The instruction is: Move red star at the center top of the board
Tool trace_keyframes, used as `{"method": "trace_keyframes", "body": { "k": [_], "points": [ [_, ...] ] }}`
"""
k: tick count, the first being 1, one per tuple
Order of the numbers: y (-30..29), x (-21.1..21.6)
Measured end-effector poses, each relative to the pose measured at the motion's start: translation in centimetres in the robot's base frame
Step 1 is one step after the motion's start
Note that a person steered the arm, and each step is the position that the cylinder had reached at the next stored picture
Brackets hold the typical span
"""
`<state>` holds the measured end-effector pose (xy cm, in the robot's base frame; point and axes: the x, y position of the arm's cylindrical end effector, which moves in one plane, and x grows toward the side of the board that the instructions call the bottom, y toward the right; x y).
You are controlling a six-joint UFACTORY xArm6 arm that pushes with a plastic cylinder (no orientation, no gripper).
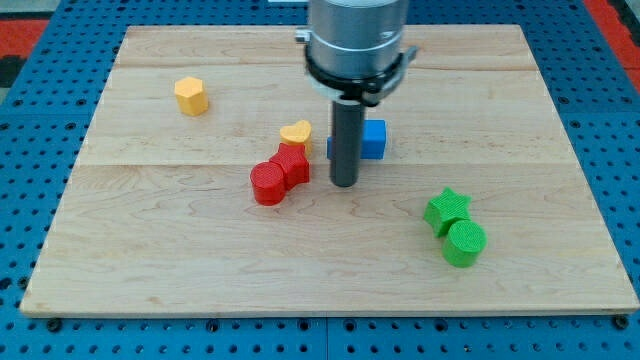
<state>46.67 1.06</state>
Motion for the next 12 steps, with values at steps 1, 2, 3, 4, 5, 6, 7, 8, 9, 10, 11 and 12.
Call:
{"method": "trace_keyframes", "body": {
  "k": [1, 2, 3, 4, 5, 6, 7, 8, 9, 10, 11, 12],
  "points": [
    [-1.1, 0.0],
    [-1.4, -0.1],
    [-6.0, -0.8],
    [-9.4, -2.2],
    [-12.4, -3.2],
    [-14.2, -1.4],
    [-19.1, -2.3],
    [-16.8, -5.1],
    [-11.1, -7.4],
    [-9.4, -12.7],
    [-6.2, -17.3],
    [-4.2, -21.7]
  ]
}}
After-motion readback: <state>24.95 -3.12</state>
